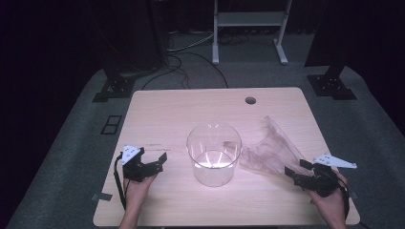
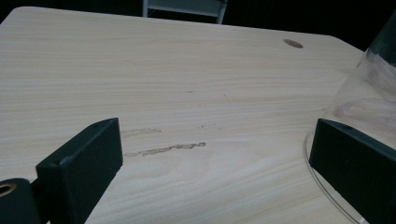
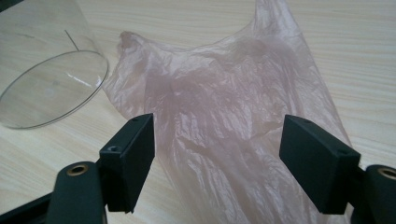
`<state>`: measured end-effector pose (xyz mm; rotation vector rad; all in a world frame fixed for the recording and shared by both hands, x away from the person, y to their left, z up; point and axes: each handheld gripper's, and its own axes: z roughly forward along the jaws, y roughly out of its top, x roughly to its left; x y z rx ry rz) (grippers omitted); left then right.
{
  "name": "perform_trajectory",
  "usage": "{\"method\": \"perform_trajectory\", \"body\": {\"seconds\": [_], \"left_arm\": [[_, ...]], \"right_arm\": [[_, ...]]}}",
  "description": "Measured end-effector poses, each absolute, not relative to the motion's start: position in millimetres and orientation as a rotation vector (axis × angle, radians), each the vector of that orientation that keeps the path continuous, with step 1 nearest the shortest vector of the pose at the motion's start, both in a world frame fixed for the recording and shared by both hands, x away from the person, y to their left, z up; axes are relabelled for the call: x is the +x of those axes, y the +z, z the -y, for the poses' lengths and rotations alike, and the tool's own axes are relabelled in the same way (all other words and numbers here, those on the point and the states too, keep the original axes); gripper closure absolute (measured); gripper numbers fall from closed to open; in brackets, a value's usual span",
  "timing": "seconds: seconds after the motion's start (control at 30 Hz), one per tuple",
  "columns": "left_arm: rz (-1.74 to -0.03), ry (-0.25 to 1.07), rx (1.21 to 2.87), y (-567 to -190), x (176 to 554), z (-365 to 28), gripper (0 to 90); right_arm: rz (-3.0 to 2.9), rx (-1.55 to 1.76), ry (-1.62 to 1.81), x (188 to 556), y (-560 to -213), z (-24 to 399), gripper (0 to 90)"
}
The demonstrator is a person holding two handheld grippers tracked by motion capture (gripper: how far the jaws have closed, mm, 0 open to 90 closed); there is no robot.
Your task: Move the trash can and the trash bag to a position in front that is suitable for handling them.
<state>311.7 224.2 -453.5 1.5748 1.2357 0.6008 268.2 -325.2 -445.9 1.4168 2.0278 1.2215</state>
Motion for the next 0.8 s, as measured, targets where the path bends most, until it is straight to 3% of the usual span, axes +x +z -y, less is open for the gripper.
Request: {"method": "perform_trajectory", "body": {"seconds": [0.57,0.8], "left_arm": [[-1.265,0.620,1.568,-455,313,-224,1.3],[-1.234,0.611,1.610,-454,323,-202,1.3]], "right_arm": [[-2.150,1.356,1.175,268,-445,310,21.7],[-2.164,1.369,1.186,270,-445,308,21.7]]}}
